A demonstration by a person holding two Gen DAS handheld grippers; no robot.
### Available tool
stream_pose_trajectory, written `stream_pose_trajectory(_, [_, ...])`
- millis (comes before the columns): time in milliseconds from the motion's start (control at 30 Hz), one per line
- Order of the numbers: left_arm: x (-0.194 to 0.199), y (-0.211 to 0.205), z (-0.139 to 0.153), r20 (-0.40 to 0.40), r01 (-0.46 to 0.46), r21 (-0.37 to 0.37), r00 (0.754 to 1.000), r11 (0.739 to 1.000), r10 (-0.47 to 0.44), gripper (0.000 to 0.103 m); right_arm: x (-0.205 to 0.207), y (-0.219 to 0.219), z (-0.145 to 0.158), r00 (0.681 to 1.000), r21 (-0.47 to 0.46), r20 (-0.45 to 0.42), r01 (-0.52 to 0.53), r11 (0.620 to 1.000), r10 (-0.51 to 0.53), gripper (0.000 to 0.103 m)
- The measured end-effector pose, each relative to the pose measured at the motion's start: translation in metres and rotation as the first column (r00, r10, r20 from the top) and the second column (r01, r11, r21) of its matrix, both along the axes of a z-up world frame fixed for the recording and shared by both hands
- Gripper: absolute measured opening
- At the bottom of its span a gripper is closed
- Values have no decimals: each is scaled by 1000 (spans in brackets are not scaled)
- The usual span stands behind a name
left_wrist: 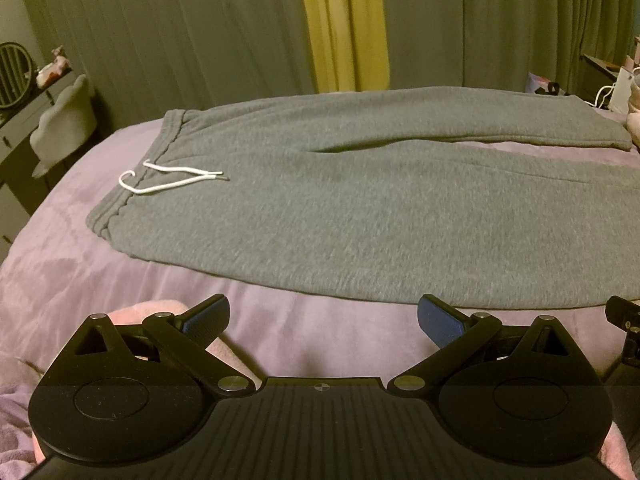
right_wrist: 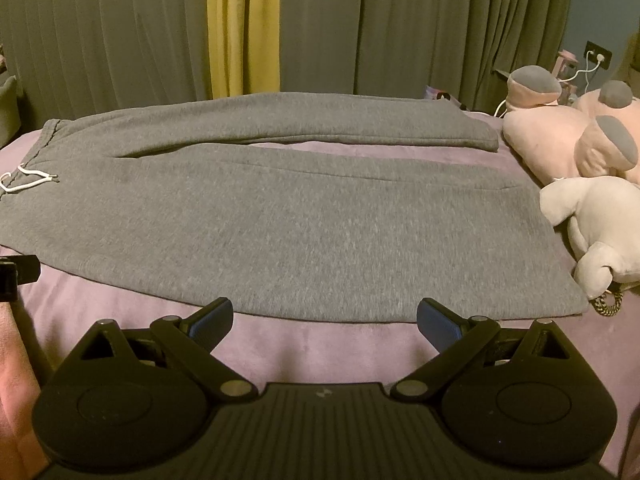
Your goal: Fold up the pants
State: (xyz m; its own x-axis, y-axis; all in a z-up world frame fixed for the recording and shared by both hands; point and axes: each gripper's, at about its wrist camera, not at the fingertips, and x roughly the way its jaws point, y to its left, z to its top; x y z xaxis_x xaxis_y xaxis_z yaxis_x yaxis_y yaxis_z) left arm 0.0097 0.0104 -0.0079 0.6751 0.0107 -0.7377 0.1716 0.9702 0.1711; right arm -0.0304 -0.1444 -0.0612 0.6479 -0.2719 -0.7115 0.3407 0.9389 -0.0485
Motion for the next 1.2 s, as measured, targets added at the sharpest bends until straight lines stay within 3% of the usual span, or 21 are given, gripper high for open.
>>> stream_pose_trajectory(1200, [0, -1, 0, -4, 1, 2, 1000, 1000, -1, 103, 0, -2, -1, 1000, 6, -3, 3, 1000, -3, 98])
